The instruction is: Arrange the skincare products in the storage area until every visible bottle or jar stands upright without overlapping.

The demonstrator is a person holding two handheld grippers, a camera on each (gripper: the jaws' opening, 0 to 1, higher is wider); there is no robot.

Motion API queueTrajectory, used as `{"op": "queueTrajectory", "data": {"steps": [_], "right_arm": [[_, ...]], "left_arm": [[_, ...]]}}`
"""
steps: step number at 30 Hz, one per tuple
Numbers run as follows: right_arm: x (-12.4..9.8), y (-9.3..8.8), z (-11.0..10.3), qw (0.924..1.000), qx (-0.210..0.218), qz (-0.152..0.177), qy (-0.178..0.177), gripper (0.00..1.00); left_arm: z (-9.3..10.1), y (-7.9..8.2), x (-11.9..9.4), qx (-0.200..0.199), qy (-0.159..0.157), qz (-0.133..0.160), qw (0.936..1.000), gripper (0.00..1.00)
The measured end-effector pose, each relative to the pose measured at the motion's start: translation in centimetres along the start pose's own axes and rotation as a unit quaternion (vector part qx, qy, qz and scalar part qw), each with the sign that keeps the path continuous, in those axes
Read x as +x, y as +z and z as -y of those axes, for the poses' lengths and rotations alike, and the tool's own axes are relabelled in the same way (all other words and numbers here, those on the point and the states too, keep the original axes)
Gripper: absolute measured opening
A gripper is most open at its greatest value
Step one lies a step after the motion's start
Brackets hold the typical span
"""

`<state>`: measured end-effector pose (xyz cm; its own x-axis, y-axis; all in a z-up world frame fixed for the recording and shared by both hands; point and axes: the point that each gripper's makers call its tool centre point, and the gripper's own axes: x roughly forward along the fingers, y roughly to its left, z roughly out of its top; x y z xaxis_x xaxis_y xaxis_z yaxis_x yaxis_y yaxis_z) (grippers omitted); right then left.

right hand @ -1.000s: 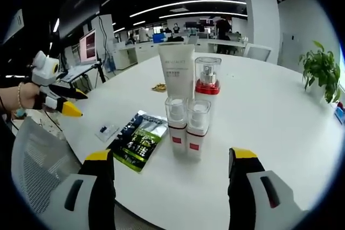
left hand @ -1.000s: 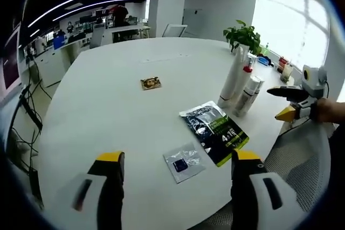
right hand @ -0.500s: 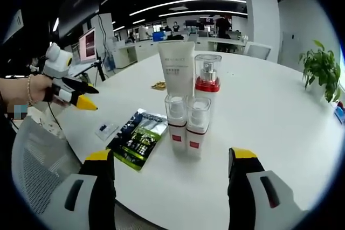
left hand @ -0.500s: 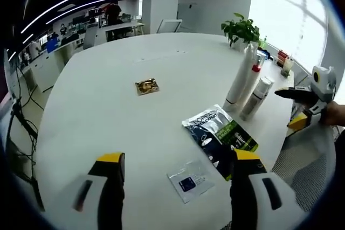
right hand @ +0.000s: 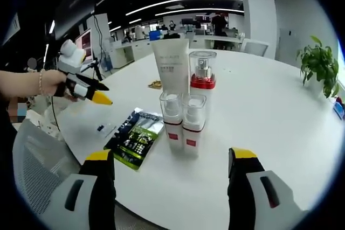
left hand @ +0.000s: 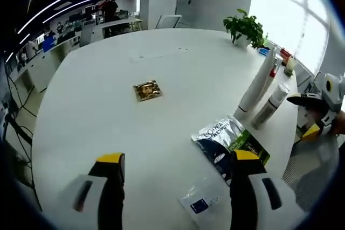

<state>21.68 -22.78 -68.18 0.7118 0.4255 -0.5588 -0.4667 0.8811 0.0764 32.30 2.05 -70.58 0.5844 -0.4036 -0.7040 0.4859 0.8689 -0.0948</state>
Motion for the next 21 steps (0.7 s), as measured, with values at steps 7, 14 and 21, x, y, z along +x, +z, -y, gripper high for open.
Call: {"op": "queueTrajectory", "data": {"steps": [7,14,21], "right_arm": [[0.1,-0.2,0.2,1.0000,0.005,-0.004,-0.003,0.86],[0.1,-0.4,0.3,1.0000,0.005,-0.007,-0.005,0.86],[0.1,-0.5,0.4,0.9999,0.007,-0.010,-0.007,0.86]], "left_arm": [[-0.3,1.5,1.1,-0.002,-0.002,-0.001,1.0000,0.77],[-1.0,3.2,2.9,-0.003,-0.008,-0.003,1.0000,0.77],[-1.3,4.3,4.8,-0.015,-0.011,-0.012,0.9998,0.77]]}}
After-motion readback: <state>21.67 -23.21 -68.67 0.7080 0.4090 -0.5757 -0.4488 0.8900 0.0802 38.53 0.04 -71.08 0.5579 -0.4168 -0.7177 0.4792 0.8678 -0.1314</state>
